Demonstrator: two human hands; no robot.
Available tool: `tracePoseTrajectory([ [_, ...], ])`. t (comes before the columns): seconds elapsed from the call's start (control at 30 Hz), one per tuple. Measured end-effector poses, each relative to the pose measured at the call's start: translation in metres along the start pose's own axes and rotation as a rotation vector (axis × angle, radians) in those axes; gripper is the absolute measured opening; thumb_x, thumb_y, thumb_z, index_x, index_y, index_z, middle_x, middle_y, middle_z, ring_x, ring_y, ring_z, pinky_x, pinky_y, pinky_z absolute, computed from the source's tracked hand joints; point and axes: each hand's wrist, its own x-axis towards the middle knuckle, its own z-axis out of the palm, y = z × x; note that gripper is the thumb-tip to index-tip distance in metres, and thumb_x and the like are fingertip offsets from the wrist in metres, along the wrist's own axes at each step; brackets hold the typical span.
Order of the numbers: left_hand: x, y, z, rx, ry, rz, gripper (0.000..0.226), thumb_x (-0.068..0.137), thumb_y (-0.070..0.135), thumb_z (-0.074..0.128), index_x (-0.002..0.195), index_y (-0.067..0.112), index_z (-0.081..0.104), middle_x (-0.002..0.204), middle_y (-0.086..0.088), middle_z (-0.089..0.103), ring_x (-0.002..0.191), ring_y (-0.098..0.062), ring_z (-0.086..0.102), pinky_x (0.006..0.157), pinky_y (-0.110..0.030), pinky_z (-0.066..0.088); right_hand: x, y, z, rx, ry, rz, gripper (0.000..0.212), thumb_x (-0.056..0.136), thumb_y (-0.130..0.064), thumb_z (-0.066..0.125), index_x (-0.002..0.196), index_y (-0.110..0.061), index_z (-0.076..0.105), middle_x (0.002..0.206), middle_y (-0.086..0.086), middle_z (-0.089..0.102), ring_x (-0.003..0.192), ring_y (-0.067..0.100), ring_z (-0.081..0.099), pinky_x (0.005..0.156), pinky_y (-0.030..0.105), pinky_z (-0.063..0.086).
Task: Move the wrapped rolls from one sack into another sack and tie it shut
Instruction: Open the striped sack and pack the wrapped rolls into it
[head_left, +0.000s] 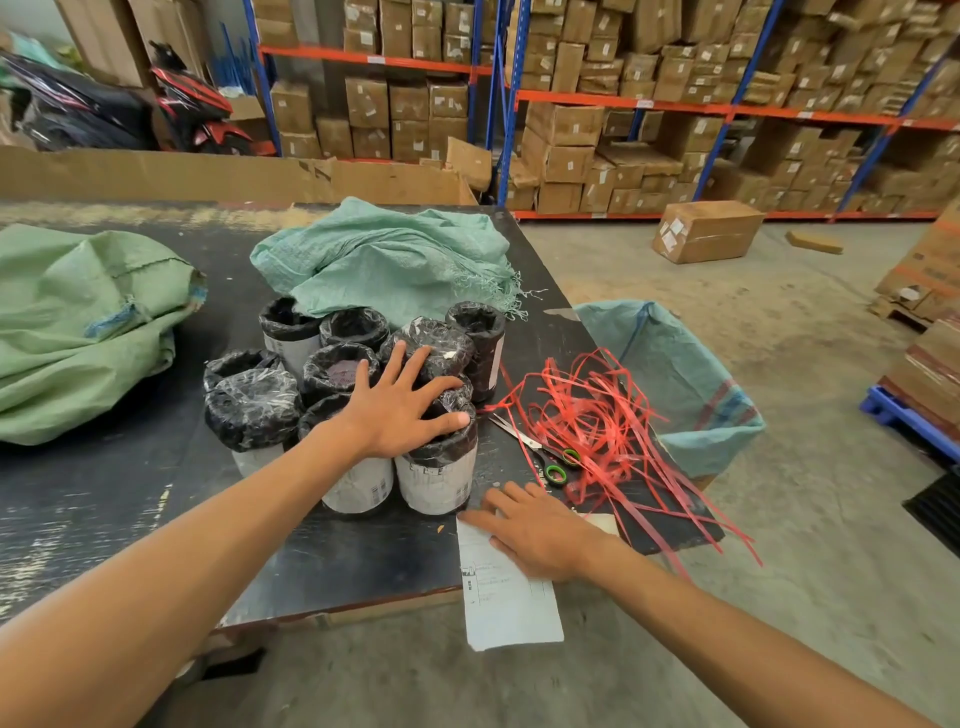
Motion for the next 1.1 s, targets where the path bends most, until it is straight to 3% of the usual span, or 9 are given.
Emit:
tracePoseTrajectory([
  [0.27, -0.002, 0.000, 0.003, 0.003, 0.049, 0.001, 0.081, 0.073, 0.088, 0.006, 0.145, 0.054, 0.025, 0.166, 0.002, -0.010, 0.150, -0.026, -0.021, 0.116, -0.065, -0.005, -0.011, 0.000, 0.020, -0.186, 0.067, 0.062, 0.051, 0.102, -0.046, 0.029, 0.148, -0.025, 0.040, 0.132, 0.000, 0.057, 0.113, 0.025, 0.053, 0.101, 0.045, 0.039],
  [0.43, -0.002, 0.001, 0.004, 0.004, 0.052, -0.003, 0.077, 0.077, 0.086, 0.008, 0.145, 0.054, 0.025, 0.166, 0.002, -0.010, 0.150, -0.026, -0.021, 0.117, -0.064, -0.005, -0.016, 0.002, 0.017, -0.023, -0.111, 0.126, 0.070, 0.095, -0.061, -0.001, 0.157, -0.030, 0.012, 0.155, 0.003, 0.030, 0.142, 0.031, 0.024, 0.118, 0.054, 0.013],
  [0.53, -0.003, 0.001, 0.004, -0.001, 0.062, 0.002, 0.080, 0.075, 0.088, 0.004, 0.145, 0.054, 0.024, 0.166, 0.002, -0.009, 0.150, -0.026, -0.021, 0.117, -0.064, -0.004, -0.014, 0.005, 0.006, -0.026, -0.131, 0.086, 0.074, 0.093, -0.064, 0.001, 0.157, -0.029, 0.014, 0.154, 0.003, 0.029, 0.139, 0.029, 0.023, 0.116, 0.052, 0.014],
  [0.63, -0.004, 0.001, 0.005, -0.013, 0.092, 0.004, 0.080, 0.076, 0.087, 0.006, 0.147, 0.053, 0.022, 0.166, 0.003, -0.006, 0.151, -0.025, -0.019, 0.117, -0.064, -0.003, -0.011, 0.012, -0.004, 0.011, -0.111, 0.049, 0.065, 0.099, -0.063, 0.012, 0.152, -0.031, 0.032, 0.145, -0.001, 0.039, 0.131, 0.024, 0.029, 0.110, 0.048, 0.020],
  [0.73, -0.004, -0.001, 0.005, -0.076, 0.131, 0.020, 0.074, 0.082, 0.083, 0.014, 0.149, 0.052, 0.019, 0.166, 0.005, -0.003, 0.151, -0.023, -0.015, 0.118, -0.062, -0.003, -0.005, 0.015, -0.020, 0.163, 0.123, 0.092, 0.051, 0.100, -0.051, 0.024, 0.119, -0.028, 0.065, 0.116, -0.009, 0.058, 0.111, 0.010, 0.042, 0.100, 0.039, 0.031],
  [0.83, -0.002, -0.008, 0.005, -0.276, 0.252, 0.050, 0.075, 0.084, 0.082, 0.015, 0.149, 0.046, 0.027, 0.166, 0.003, 0.009, 0.153, -0.021, -0.001, 0.120, -0.060, 0.006, 0.012, 0.017, -0.049, 0.424, 0.521, 0.238, 0.030, 0.100, -0.040, 0.039, 0.089, -0.023, 0.061, 0.086, -0.013, 0.057, 0.084, 0.003, 0.046, 0.082, 0.033, 0.034],
  [0.9, -0.002, -0.016, -0.002, -0.421, 0.380, 0.055, 0.074, 0.087, 0.078, 0.019, 0.145, 0.038, 0.040, 0.162, -0.002, 0.023, 0.151, -0.023, 0.014, 0.119, -0.055, 0.020, 0.029, 0.019, -0.071, 0.520, 0.614, 0.232, 0.022, 0.099, -0.039, 0.044, 0.103, -0.024, 0.059, 0.094, -0.014, 0.057, 0.088, 0.004, 0.051, 0.082, 0.032, 0.040],
  [1.0, -0.003, -0.031, -0.017, -0.321, 0.514, 0.010, 0.062, 0.091, 0.066, 0.029, 0.137, 0.032, 0.052, 0.154, -0.005, 0.039, 0.146, -0.025, 0.029, 0.116, -0.053, 0.028, 0.058, 0.019, -0.099, 0.568, 0.518, 0.146, 0.041, 0.097, -0.049, 0.045, 0.129, -0.025, 0.053, 0.119, -0.010, 0.053, 0.110, 0.009, 0.050, 0.097, 0.030, 0.043],
  [1.1, -0.011, -0.050, -0.017, -0.169, 0.389, -0.184, 0.049, 0.097, 0.056, 0.038, 0.141, 0.037, 0.046, 0.158, -0.001, 0.031, 0.149, -0.029, 0.018, 0.116, -0.060, 0.017, 0.088, 0.018, -0.107, 0.475, 0.320, 0.105, 0.058, 0.093, -0.068, 0.038, 0.137, -0.032, 0.048, 0.131, -0.005, 0.049, 0.125, 0.015, 0.044, 0.106, 0.039, 0.038],
])
